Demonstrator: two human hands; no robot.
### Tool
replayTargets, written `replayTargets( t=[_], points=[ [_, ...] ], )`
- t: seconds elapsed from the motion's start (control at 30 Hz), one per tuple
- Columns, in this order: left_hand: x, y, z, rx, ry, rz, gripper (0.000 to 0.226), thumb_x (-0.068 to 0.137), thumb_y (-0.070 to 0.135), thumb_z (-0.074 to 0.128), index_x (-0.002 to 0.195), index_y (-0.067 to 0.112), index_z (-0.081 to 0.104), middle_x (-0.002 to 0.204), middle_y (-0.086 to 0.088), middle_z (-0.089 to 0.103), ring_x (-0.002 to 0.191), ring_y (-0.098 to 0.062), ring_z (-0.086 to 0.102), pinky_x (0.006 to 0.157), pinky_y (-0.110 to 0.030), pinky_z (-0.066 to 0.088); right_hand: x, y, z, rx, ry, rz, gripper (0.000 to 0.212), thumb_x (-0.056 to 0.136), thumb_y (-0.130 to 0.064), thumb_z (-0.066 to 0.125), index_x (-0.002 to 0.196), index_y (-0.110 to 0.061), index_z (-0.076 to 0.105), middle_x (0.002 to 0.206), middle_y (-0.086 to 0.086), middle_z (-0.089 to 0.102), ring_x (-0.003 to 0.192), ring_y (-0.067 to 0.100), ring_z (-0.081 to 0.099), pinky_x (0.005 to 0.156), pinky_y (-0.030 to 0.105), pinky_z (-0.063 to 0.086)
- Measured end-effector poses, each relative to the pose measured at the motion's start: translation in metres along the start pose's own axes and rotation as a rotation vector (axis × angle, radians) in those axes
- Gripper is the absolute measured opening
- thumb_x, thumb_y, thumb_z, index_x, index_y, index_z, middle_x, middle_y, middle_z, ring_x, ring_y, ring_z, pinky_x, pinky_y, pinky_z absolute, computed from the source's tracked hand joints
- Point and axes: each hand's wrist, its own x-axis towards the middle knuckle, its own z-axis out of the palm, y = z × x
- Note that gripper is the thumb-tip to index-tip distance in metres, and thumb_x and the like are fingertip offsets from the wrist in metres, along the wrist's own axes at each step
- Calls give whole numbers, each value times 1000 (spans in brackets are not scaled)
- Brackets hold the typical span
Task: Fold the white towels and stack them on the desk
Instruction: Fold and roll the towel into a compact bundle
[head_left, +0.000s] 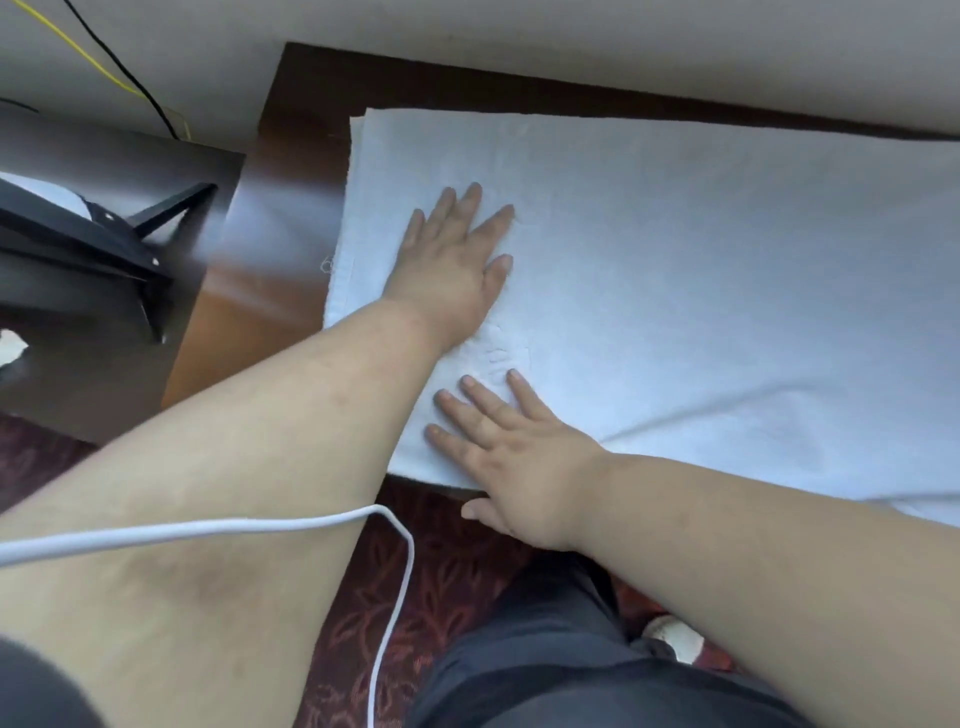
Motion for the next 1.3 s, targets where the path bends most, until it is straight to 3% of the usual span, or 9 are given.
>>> replayTargets(
  t=[0.1, 0.23, 0.47, 0.57, 0.67, 0.73, 0.93, 1.13, 1.3],
  points=[
    [-4, 20, -6, -29, -32, -182, 53, 104, 40, 26, 154, 35, 11, 164, -6, -2, 150, -27, -4, 120, -46, 0, -14, -6, -1, 193, -7, -101, 68, 99, -43, 46, 157, -23, 16, 166, 5, 1, 151, 23, -9, 121, 43, -9],
    [-41, 77, -2, -235, 60, -130, 52, 102, 29, 38, 152, 34, 25, 163, -5, 9, 149, -25, 8, 118, -40, 7, -58, 6, -1, 223, 300, 23, 58, 93, -31, 56, 149, -19, 42, 157, 4, 35, 147, 24, 23, 120, 46, 9],
    [-119, 105, 31, -55, -78, -172, 59, 100, 51, 25, 154, 34, 12, 164, -3, 0, 149, -24, -6, 119, -48, 0, -195, 49, 56, -67, 114, 355, 73, 99, -48, 39, 157, -27, -2, 165, 3, -11, 151, 25, -14, 121, 47, -9],
    [-121, 137, 22, -134, 11, -265, 54, 102, 37, 35, 153, 26, 23, 162, -7, 11, 149, -27, 6, 120, -45, 9, -236, 54, 66, -14, 158, 448, 70, 100, -46, 40, 157, -25, 7, 166, 3, -1, 151, 24, -7, 120, 43, -8],
    [-130, 197, 10, -148, 190, 0, 40, 97, 29, 51, 137, 24, 51, 141, -7, 43, 131, -31, 35, 108, -41, 30, -270, 60, 66, 98, 314, 549, 60, 98, -39, 47, 153, -24, 29, 162, 2, 23, 149, 24, 14, 122, 41, 7],
    [-135, 239, 9, -131, 114, 183, 36, 95, 33, 57, 129, 25, 58, 130, -5, 50, 122, -30, 42, 103, -39, 35, -292, 67, 66, 171, 439, 640, 54, 95, -34, 53, 146, -24, 41, 154, 2, 37, 141, 26, 30, 117, 41, 23],
    [-137, 292, 26, -115, -51, 114, 50, 90, 51, 60, 134, 29, 53, 131, -2, 48, 126, -26, 36, 104, -41, 37, -347, 107, 73, 255, 504, 987, 46, 92, -29, 59, 137, -23, 52, 137, 7, 49, 126, 32, 42, 104, 45, 38],
    [-135, 290, 24, -109, -30, 114, 31, 100, 39, 45, 120, 22, 63, 115, -7, 58, 114, -28, 48, 95, -39, 42, -352, 130, 69, 319, 501, 949, 25, 93, -33, 59, 115, -23, 67, 115, 9, 55, 111, 33, 52, 97, 44, 45],
    [-142, 293, 21, -87, 28, 71, 30, 104, 36, 37, 99, 15, 59, 95, -5, 50, 99, -29, 49, 78, -36, 40, -358, 122, 69, 451, 796, 948, 15, 91, -24, 53, 97, -19, 65, 107, 8, 54, 103, 27, 51, 91, 34, 42]
  ],
)
